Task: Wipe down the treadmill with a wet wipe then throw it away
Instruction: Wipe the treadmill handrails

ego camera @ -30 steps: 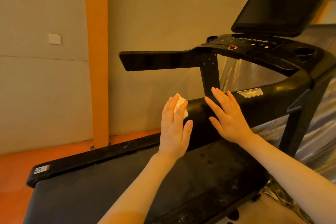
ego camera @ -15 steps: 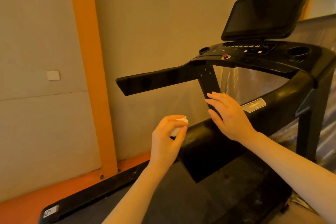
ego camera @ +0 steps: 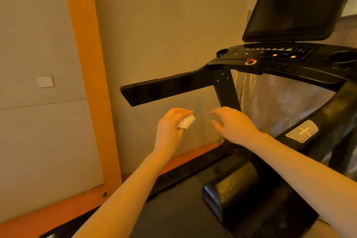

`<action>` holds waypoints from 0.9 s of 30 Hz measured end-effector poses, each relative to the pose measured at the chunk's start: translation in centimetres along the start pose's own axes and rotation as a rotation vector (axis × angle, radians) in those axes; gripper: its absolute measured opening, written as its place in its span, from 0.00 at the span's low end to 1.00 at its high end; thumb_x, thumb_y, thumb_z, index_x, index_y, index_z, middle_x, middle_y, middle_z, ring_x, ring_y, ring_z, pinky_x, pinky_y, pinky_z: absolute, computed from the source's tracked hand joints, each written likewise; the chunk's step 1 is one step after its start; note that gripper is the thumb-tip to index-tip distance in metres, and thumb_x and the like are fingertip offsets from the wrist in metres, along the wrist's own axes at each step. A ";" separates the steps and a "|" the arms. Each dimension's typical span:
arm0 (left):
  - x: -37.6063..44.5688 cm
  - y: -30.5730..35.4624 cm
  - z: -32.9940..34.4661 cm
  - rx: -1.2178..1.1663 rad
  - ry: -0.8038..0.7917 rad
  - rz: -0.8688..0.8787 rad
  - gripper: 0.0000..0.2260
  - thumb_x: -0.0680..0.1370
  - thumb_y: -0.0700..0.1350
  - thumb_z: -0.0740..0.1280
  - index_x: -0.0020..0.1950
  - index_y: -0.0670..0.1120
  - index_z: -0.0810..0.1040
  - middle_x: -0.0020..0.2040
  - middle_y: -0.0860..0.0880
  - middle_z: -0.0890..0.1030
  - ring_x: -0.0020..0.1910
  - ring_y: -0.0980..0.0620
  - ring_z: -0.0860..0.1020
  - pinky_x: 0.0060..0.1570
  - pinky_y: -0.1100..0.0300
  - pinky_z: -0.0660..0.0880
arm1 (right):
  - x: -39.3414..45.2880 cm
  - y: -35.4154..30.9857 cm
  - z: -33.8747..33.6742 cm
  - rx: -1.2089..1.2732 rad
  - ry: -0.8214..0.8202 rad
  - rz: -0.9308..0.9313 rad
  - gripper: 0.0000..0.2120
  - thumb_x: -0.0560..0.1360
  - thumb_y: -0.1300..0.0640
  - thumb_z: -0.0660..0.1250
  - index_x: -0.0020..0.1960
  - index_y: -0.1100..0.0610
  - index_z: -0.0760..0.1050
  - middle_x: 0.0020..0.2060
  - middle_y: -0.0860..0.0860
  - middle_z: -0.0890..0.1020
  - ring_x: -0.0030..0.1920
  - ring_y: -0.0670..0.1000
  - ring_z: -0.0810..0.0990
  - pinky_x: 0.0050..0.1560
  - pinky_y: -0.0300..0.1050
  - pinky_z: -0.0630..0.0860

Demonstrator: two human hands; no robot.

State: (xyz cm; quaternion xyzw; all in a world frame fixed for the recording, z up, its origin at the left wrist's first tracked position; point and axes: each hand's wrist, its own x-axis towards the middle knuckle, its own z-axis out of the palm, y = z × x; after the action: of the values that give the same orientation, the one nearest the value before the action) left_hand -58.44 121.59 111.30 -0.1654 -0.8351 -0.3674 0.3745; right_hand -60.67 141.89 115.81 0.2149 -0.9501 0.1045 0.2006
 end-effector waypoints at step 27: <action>39.3 -19.4 6.6 -0.402 -0.484 0.021 0.11 0.75 0.46 0.74 0.55 0.44 0.83 0.54 0.50 0.77 0.52 0.58 0.75 0.49 0.79 0.65 | 34.4 3.0 -2.0 -0.213 -0.147 0.644 0.22 0.80 0.51 0.62 0.73 0.52 0.65 0.64 0.51 0.76 0.61 0.51 0.76 0.55 0.44 0.76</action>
State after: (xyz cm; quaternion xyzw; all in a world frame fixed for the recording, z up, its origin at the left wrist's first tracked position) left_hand -98.56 113.37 128.18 -0.3274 -0.8090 -0.4710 0.1287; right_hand -89.85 132.50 131.89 -0.1110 -0.9866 0.0468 0.1099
